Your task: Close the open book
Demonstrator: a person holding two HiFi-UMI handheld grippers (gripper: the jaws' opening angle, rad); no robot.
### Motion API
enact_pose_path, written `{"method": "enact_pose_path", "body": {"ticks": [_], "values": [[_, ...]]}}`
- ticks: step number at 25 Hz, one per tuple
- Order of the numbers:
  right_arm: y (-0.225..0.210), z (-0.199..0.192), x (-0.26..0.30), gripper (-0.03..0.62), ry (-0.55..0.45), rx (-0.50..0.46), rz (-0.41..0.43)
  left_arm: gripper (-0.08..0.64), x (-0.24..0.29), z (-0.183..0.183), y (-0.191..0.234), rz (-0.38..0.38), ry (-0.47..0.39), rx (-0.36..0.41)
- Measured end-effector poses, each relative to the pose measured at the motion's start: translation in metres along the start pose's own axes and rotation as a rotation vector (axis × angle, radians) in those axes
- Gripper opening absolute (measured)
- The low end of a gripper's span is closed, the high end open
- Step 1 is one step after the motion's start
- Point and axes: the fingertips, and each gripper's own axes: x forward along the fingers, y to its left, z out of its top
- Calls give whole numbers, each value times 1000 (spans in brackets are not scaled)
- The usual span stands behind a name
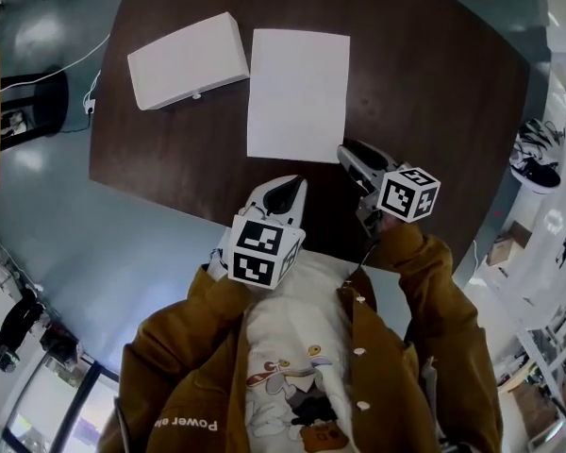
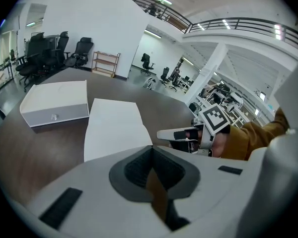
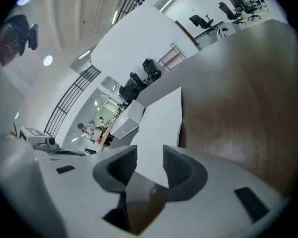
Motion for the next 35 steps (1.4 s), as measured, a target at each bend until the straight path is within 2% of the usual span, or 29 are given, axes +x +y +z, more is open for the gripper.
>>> {"method": "enact_pose_path", "body": {"ticks": [5,13,23,26,29,35], "values": [[-19,-1,27,175,88,35,20,6,16,-2,11,0,21,-32],[-31,-9,40,206,157,108,42,6,21,-6,11,-1,36,-53],[-30,-16,49,205,209,166,78,6,19,-9,15,5,34,-67],[-34,-21,48,172,224,168,68,6,16,-10,17,6,29,-70],[-41,-24,45,49,217,182,41,6,12,-12,18,7,25,-71],[-37,-23,44,23,203,222,59,6,7,-16,24,8,24,-74]]}}
